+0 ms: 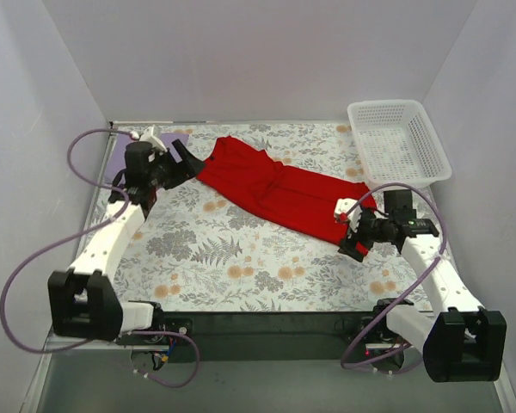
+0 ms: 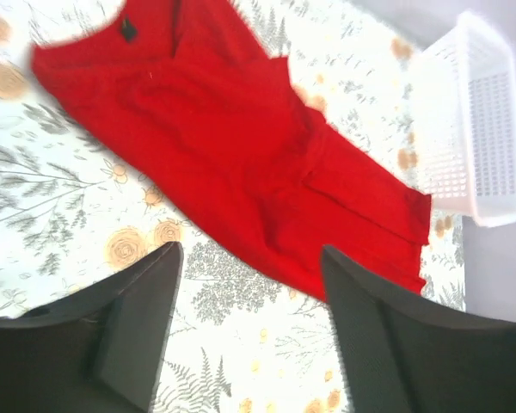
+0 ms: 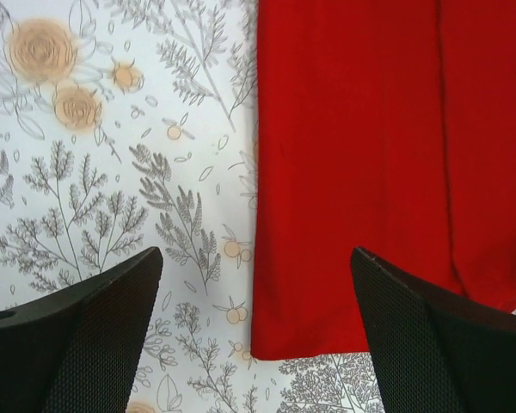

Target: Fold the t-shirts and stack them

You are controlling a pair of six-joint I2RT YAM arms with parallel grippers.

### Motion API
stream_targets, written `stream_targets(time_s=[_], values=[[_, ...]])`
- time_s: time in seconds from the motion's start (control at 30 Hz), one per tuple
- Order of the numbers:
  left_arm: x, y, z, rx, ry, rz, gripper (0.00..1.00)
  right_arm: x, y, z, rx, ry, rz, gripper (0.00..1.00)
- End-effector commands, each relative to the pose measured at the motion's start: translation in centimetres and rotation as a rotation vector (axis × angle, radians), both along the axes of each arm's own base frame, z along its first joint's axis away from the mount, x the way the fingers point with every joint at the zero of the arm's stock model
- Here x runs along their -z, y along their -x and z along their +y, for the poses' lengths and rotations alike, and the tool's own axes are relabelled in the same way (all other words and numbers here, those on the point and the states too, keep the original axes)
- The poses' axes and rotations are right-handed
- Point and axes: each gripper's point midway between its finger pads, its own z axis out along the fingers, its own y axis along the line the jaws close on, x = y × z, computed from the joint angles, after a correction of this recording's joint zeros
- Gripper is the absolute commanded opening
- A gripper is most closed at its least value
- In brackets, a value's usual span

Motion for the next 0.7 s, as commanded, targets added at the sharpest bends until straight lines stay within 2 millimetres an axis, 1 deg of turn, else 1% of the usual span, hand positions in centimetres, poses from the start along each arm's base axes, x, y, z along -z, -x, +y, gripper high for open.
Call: stream_targets(time_s=[0.0,0.03,0.07,0.1,0.13,0.17,0.2,0.23,0.27,0.3,0.33,0.37,0.4,0.43,0.47,0.5,0.53,0.6,0.67], values=[[-0.5,4.0,3.1,-0.027,-0.13,-0.078,0.78,1.7,0.8,-1.0,-0.055,0.245,-0.007,0.95],[-1.5,5.2,3.6,-0.033,-0.145,-0.121,0.8,2.2,0.9,-0.9,-0.039,0.274,0.009,0.93],[-1.5,6.1,4.0,-0.033,-0.164,-0.132,0.81,3.0,1.3,-0.1,-0.069,0.308,0.013,0.92],[-0.9,7.1,4.2,-0.032,-0.176,-0.115,0.81,3.2,0.4,-0.5,-0.036,0.368,-0.023,0.92],[0.2,8.1,4.5,-0.032,-0.188,-0.093,0.81,3.8,0.4,-0.2,-0.024,0.39,-0.008,0.91],[-0.6,9.0,4.6,-0.036,-0.188,-0.126,0.81,4.2,0.4,0.6,-0.041,0.417,-0.024,0.9],[-0.1,9.8,4.7,-0.03,-0.197,-0.115,0.81,4.3,-0.7,0.3,-0.004,0.459,-0.065,0.9],[0.4,10.5,4.8,-0.03,-0.203,-0.114,0.81,5.0,-0.9,0.4,0.0,0.485,-0.051,0.88],[-0.3,11.1,5.0,-0.035,-0.206,-0.146,0.81,5.1,-1.3,0.9,0.013,0.494,-0.056,0.87],[-0.3,11.6,5.1,-0.04,-0.211,-0.152,0.81,4.9,-2.2,0.9,0.041,0.518,-0.078,0.86],[-0.3,11.9,5.2,-0.044,-0.216,-0.159,0.81,5.8,-2.3,1.1,0.033,0.531,-0.051,0.82],[0.3,12.3,5.3,-0.045,-0.218,-0.151,0.81,5.9,-2.7,1.1,0.054,0.557,-0.057,0.8],[-0.2,12.8,5.4,-0.051,-0.217,-0.178,0.82,6.1,-3.1,0.8,0.068,0.584,-0.057,0.77],[-0.1,13.0,5.4,-0.055,-0.209,-0.181,0.83,6.5,-3.4,0.9,0.067,0.597,-0.047,0.75],[-0.2,13.2,5.4,-0.059,-0.206,-0.188,0.84,6.8,-3.4,1.1,0.063,0.608,-0.046,0.73],[-0.8,13.4,5.5,-0.064,-0.205,-0.21,0.84,7.0,-3.7,0.7,0.079,0.634,-0.052,0.71],[-1.0,13.5,5.5,-0.068,-0.205,-0.216,0.84,7.3,-3.9,0.7,0.08,0.65,-0.05,0.68],[-1.1,13.6,5.7,-0.077,-0.205,-0.224,0.86,7.6,-4.0,0.2,0.095,0.677,-0.05,0.65],[-1.0,13.7,5.6,-0.077,-0.199,-0.226,0.85,8.0,-3.8,0.0,0.092,0.689,-0.037,0.59]])
